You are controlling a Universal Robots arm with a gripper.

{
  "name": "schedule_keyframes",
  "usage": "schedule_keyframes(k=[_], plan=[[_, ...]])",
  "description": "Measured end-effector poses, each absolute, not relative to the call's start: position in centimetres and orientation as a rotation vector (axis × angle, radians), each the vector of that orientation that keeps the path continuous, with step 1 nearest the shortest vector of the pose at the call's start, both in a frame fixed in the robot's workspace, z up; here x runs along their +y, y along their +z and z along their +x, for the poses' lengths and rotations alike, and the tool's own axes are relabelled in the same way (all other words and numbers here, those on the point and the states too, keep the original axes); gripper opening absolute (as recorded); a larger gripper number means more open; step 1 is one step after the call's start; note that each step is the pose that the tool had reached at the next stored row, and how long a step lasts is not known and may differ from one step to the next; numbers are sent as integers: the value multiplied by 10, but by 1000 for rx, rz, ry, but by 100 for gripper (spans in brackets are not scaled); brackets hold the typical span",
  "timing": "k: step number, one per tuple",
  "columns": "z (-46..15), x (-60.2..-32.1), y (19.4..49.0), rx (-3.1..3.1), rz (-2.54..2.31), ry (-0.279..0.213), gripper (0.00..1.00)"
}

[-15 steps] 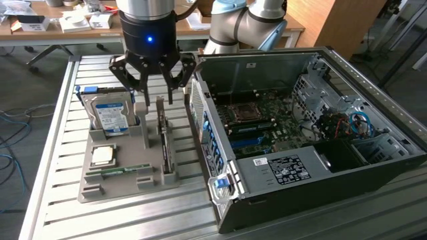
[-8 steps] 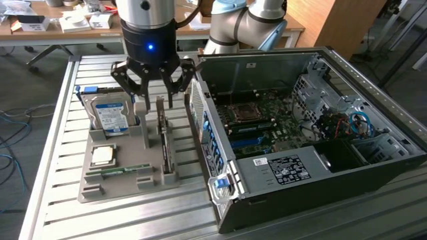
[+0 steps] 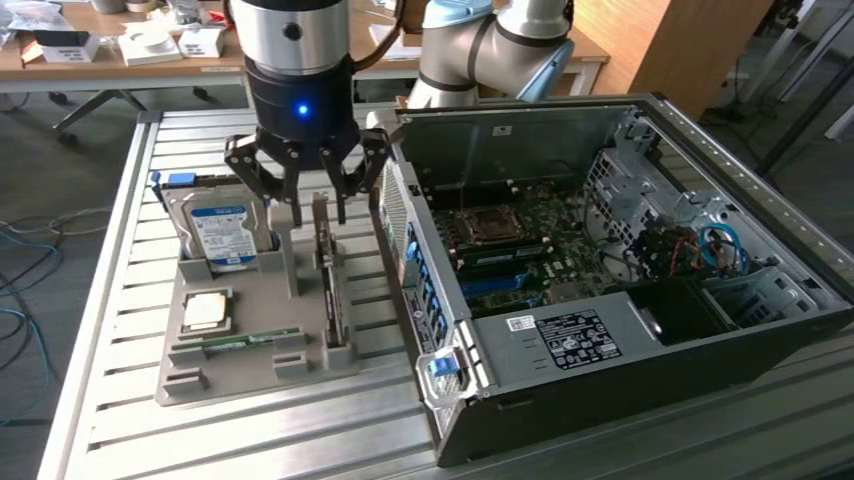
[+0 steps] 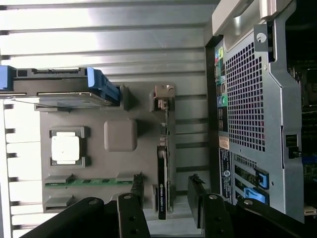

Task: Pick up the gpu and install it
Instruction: 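Pick up the gpu and move the gpu toward the slot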

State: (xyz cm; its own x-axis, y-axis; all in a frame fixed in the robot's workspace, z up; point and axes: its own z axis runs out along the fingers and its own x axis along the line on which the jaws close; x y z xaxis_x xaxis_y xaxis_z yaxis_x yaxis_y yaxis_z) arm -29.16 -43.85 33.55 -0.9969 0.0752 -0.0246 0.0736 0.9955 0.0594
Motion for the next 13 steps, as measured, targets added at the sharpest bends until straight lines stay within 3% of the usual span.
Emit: schedule_keyframes(k=[13], plan=[[-292, -439, 317, 3111, 116, 92, 49]])
